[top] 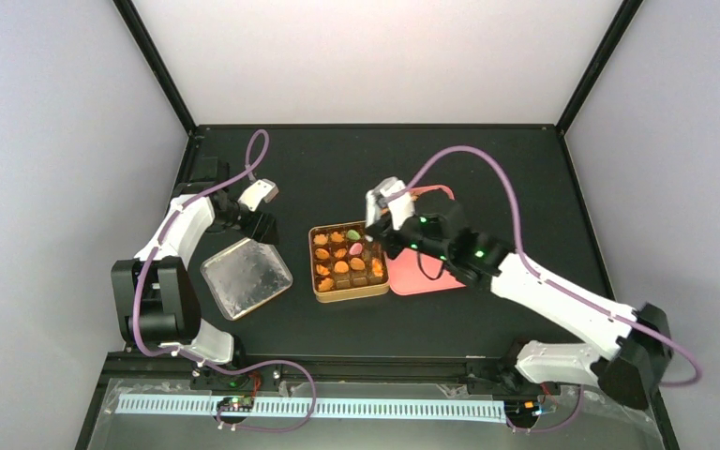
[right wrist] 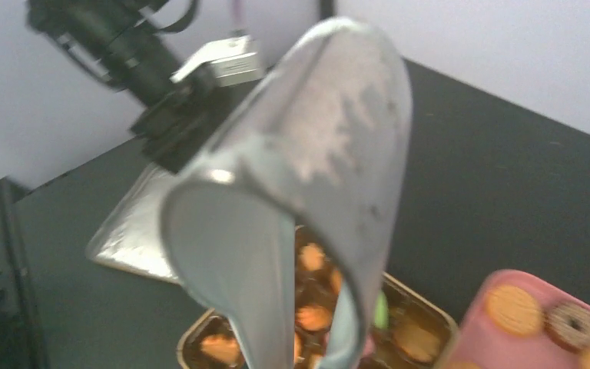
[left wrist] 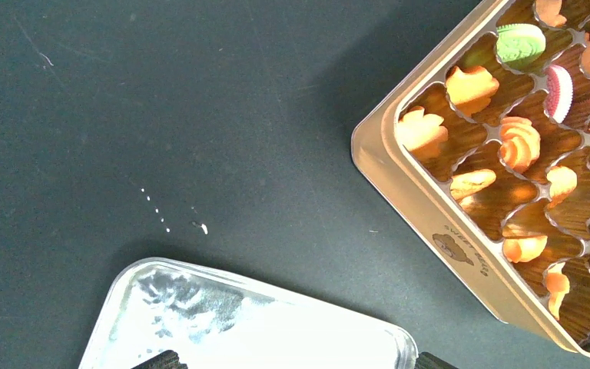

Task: Pack the cookies
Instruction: Place the fake cookies in the empty pocket of the box.

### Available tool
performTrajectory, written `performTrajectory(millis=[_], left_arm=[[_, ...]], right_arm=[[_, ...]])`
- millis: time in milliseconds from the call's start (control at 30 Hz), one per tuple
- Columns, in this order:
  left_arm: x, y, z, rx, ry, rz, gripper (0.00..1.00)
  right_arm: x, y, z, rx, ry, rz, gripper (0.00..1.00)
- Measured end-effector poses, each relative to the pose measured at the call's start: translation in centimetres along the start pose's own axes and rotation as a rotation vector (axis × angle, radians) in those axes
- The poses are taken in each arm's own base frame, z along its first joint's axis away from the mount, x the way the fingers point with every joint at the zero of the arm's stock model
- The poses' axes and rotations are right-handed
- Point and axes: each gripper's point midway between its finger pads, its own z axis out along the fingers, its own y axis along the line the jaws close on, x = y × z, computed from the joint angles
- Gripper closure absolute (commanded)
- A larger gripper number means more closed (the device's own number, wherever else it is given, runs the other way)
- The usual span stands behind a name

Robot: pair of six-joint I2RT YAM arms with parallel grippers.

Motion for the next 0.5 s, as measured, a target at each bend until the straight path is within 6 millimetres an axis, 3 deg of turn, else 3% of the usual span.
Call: performTrajectory(millis=[167, 500], left_arm=[[0.0, 0.1, 0.0, -0.001, 0.0, -0.003, 0.2], [0.1, 0.1, 0.0, -0.001, 0.0, -0.004, 0.2]], right_arm=[[1.1, 4.4, 3.7, -0.143, 0.079, -0.069, 0.96], [1.8, 7.7, 7.9, -0.263, 0.128, -0.141, 0.95]])
